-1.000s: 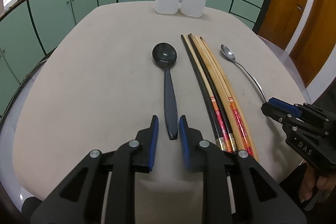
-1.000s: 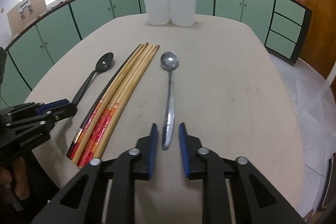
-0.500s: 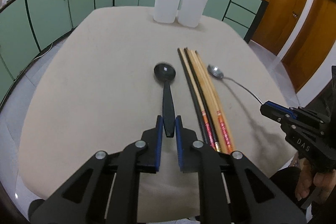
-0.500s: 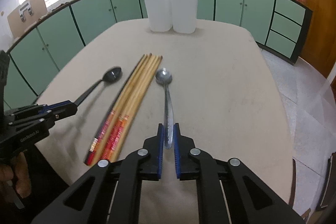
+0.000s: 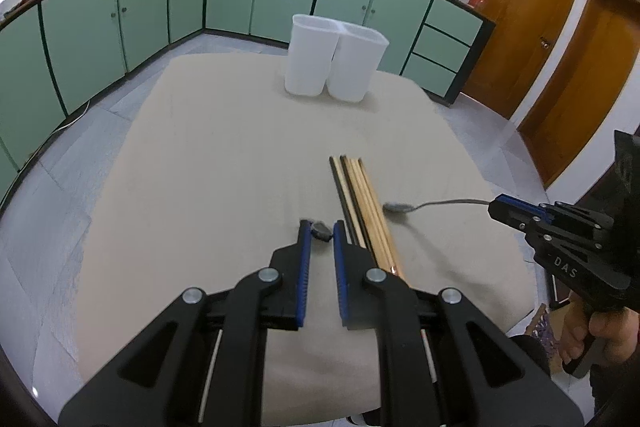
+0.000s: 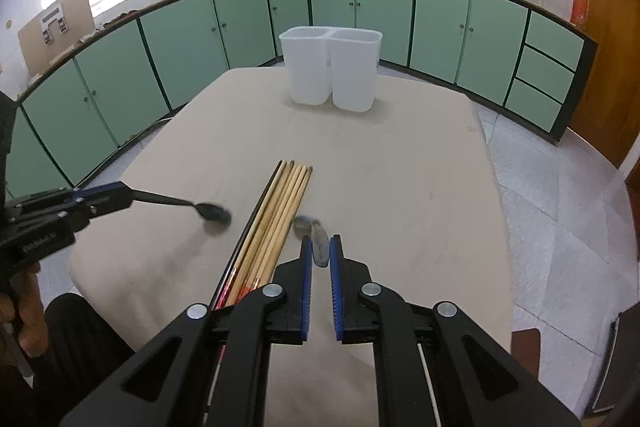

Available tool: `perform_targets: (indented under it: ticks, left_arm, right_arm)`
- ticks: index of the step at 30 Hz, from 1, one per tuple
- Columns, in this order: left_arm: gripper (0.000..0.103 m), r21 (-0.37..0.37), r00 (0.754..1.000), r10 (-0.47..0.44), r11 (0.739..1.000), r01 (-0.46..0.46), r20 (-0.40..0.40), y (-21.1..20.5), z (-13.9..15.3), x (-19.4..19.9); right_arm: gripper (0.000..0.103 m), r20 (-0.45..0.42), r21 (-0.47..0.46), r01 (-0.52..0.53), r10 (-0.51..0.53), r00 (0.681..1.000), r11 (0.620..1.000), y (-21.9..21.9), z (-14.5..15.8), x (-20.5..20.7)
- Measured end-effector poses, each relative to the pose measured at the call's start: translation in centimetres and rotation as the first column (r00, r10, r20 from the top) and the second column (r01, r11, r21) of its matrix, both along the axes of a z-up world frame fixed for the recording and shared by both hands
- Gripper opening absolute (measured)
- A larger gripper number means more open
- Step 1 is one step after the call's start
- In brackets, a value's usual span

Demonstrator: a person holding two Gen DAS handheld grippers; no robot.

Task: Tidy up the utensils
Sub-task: 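Carry both spoons to the white cup holder and open both tools to drop them in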

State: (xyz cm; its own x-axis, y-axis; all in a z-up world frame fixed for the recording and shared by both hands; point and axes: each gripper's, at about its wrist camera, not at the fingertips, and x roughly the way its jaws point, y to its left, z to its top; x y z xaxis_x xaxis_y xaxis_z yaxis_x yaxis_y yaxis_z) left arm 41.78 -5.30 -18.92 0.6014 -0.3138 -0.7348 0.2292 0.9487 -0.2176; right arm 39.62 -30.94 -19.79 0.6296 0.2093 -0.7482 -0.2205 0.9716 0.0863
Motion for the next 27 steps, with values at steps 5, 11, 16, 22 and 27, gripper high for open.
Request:
perform_targets:
  ticks: [5,11,16,22,27]
  left_arm:
    - [0.01,-0.006,1.0,-0.025,1.0,0.025,-0.018,0.7,1.6,1.7]
    - [0.002,0.019,0.999,-0.037,0.999,0.037,-0.003,0.7,2.8,2.7]
    - [0.002,0.003,0.999,-0.04,0.999,0.04,0.006,0.9,3.4,3.1]
    - [0.002,0.002,0.997,-0.053,0.999,0.053,0.059,1.0,6.1,5.2]
    - [0.002,0.009,0.988,-0.061,0.998,0.06,0.142,0.0,10.9,10.0]
  right_arm:
    - [0.002,-0.025,-0.015,-0.012,0.012,1.0,1.0,-0.3,1.3,1.5]
    - [0.002,-0.045,-0.027,-0.031,0.03,0.999,0.999,-0.4,2.8,3.0]
    - [0.002,-0.03,-0.038,-0.044,0.043,0.999,0.998,0.0,4.0,3.3]
    - [0.002,-0.003,-0.054,-0.059,0.059,0.998,0.997,0.3,6.9,5.4]
    - [0.002,0.022,-0.045,-0.035,0.036,0.999,0.998,-0.2,11.5,11.0]
